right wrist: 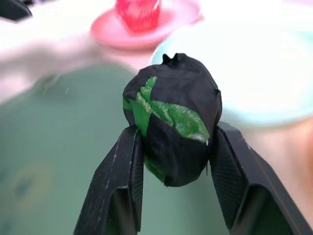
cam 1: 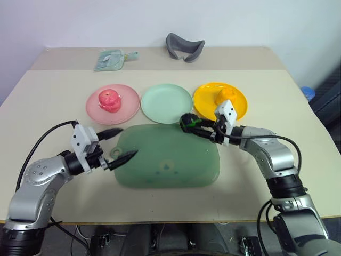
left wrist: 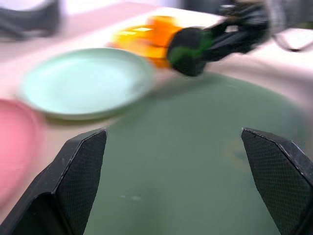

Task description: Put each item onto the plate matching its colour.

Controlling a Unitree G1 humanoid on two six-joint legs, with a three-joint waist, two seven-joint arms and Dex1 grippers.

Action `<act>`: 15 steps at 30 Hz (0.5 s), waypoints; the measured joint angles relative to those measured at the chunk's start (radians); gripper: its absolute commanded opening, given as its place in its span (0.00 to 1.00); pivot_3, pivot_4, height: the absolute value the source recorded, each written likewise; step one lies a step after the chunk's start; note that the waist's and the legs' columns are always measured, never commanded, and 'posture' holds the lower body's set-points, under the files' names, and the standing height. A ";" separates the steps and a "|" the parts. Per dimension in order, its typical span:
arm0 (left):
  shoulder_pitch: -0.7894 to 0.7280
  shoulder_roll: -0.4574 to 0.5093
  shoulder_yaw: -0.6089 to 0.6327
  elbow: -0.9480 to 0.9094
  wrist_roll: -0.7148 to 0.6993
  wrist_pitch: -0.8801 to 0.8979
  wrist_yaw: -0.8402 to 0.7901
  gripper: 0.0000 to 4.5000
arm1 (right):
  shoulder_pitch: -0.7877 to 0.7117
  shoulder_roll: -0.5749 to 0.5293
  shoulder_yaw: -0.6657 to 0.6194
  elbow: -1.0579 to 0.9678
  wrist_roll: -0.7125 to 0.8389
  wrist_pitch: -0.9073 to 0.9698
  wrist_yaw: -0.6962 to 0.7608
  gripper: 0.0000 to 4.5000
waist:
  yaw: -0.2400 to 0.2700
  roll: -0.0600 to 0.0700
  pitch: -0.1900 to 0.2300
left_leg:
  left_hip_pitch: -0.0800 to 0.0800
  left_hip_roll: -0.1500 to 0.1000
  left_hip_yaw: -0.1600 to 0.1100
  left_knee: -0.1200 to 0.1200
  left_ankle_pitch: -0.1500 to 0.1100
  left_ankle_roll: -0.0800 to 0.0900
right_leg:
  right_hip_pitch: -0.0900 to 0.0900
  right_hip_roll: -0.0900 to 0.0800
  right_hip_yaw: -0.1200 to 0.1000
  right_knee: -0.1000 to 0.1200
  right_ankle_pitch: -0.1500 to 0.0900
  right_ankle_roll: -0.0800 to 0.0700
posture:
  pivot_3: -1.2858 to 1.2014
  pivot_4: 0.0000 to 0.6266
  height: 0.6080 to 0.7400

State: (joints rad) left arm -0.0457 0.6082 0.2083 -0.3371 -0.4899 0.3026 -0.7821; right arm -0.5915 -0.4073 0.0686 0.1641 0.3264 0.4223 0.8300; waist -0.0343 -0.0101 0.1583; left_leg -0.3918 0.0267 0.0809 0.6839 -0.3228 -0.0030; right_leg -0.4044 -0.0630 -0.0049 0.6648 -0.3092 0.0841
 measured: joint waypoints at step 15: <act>-0.067 -0.153 -0.068 0.008 0.170 0.026 0.312 1.00 | -0.404 0.217 -0.023 0.858 -0.182 -0.479 -0.169 0.99 | -0.011 0.000 0.000 | 0.000 0.001 0.001 -0.001 0.000 -0.001 | -0.001 0.000 0.000 0.001 0.000 0.000 | 0.52 0.24 1.00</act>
State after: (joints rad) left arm -0.1131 0.4548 0.1400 -0.3289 -0.3200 0.3290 -0.4700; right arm -0.9952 -0.1908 0.0457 1.0221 0.1441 -0.0569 0.6606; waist -0.0455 -0.0102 0.1582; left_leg -0.3919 0.0272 0.0824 0.6833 -0.3223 -0.0039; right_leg -0.4051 -0.0626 -0.0052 0.6657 -0.3092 0.0842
